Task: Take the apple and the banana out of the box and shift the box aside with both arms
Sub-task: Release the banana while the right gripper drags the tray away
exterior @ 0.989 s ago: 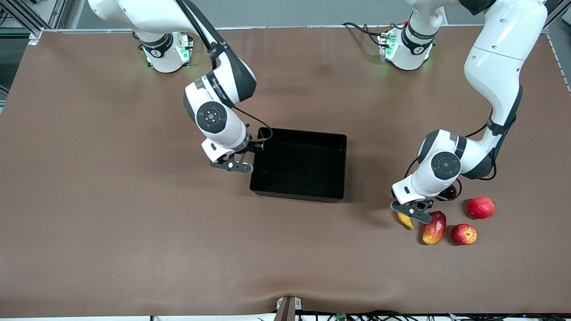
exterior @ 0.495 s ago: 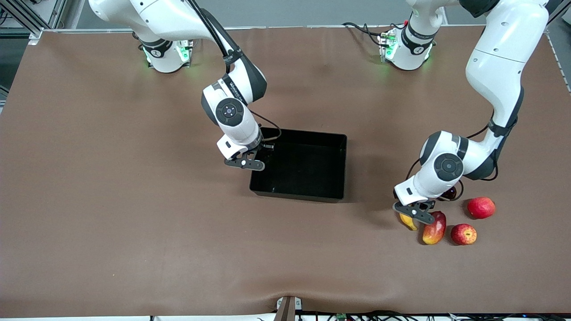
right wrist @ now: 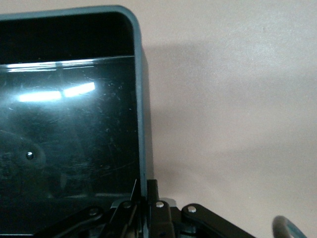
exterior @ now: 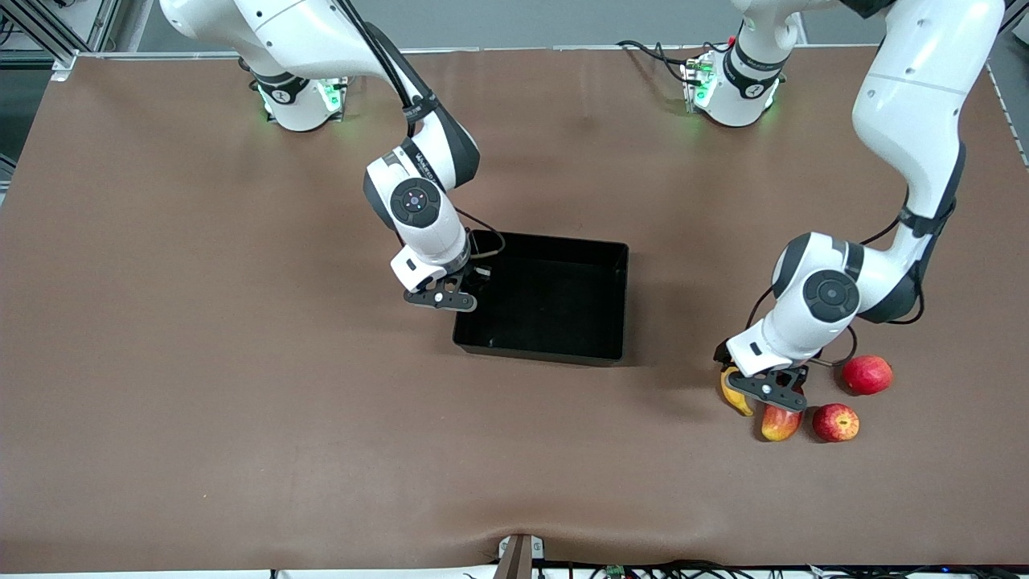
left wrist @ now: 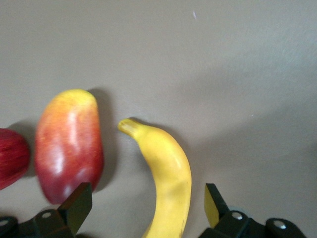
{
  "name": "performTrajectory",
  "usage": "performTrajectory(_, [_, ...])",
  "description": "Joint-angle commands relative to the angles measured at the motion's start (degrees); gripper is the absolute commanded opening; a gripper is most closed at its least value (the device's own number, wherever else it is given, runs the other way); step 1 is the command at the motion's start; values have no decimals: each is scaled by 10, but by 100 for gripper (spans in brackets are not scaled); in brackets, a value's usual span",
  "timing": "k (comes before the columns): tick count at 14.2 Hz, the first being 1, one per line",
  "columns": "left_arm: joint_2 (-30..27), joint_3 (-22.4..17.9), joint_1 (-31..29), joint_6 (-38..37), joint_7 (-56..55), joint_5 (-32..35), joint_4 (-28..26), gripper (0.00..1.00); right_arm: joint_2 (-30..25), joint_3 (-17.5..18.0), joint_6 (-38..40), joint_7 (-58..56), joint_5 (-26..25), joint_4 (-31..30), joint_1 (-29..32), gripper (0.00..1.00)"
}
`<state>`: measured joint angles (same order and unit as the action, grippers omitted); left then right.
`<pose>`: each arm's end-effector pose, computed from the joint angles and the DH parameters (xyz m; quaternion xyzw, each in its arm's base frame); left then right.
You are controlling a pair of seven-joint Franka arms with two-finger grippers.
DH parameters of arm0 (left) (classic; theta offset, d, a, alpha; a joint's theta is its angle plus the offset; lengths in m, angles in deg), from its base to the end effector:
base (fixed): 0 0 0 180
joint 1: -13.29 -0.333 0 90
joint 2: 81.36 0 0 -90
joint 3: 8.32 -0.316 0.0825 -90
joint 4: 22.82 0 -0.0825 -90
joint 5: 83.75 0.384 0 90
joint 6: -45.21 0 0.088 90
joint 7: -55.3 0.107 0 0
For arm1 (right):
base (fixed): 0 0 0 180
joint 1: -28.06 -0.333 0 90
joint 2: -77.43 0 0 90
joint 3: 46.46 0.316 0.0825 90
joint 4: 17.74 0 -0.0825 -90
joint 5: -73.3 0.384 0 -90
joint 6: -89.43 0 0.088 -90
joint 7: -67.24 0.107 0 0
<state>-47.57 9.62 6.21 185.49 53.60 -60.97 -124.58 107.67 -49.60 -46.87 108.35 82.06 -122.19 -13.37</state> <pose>0.6623 -0.1071 0.2505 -0.9777 0.1939 -0.0678 0.0438 0.5096 0.4076 0.2491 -0.9963 0.0751 0.0140 0.0402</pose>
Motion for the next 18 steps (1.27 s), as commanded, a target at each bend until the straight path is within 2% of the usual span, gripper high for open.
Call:
performTrajectory(1, [-53,16,-1,-45,-30,-31,-7,100,-8,-3,10,4,-7,5,3,0])
performTrajectory(5, [-97,28,0,-93,-50,-63,2,100,-34,-3,18,1,-6,6,17,0])
performTrajectory(9, [-134,42,0,-177,-67,-68,26,100,-71,-3,68,3,-4,7,37,0])
performTrajectory(12, [-176,45,0,-215,-109,-115,25,100,-100,-4,77,-1,-4,6,51,0])
performTrajectory(16, [-219,50,-1,-261,-117,-118,30,100,-156,-3,181,-74,0,6,116,0])
performTrajectory(18, [-229,49,-2,-307,-112,-134,55,100,-184,-3,214,-83,0,9,148,0])
